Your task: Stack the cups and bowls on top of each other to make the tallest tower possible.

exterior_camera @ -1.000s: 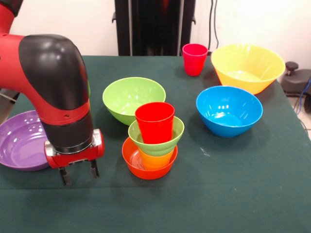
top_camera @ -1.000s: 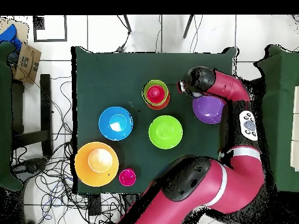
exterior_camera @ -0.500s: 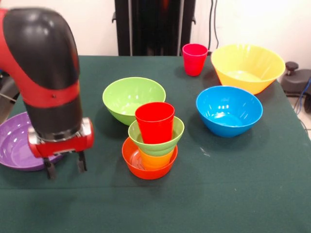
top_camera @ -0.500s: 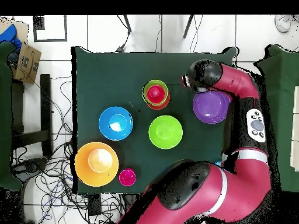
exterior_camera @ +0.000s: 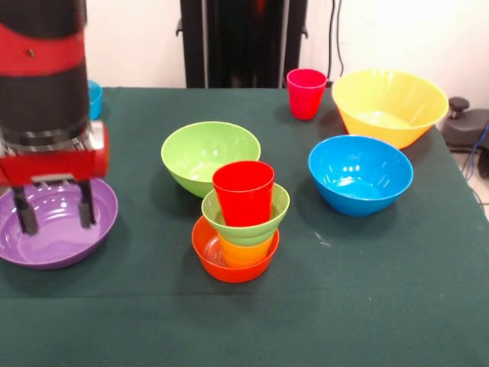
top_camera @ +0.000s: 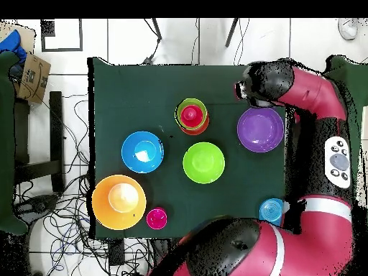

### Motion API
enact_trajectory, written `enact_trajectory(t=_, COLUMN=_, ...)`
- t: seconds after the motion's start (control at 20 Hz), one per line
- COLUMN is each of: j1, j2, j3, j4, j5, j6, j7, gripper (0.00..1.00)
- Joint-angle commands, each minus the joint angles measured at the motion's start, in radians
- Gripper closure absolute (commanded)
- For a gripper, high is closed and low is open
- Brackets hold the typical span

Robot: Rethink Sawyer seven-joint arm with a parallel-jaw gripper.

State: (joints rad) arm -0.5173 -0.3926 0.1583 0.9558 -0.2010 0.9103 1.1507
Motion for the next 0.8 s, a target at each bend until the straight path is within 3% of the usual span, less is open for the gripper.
enact_trajectory(t=0.05, j1=0.029, j2=-0.072, j3=-0.035, j4=0.177, j5=-0.015, j6=0.018, j7=0.142, gripper=0.0)
enact_trajectory(t=0.25, j1=0.029, j2=-0.058, j3=-0.073, j4=0.226, j5=-0.041, j6=-0.047, j7=0.158, gripper=0.0)
enact_trajectory(t=0.8, j1=0.01, j2=-0.04, j3=-0.061, j4=0.266, j5=-0.012, j6=-0.119, j7=0.128, gripper=0.0)
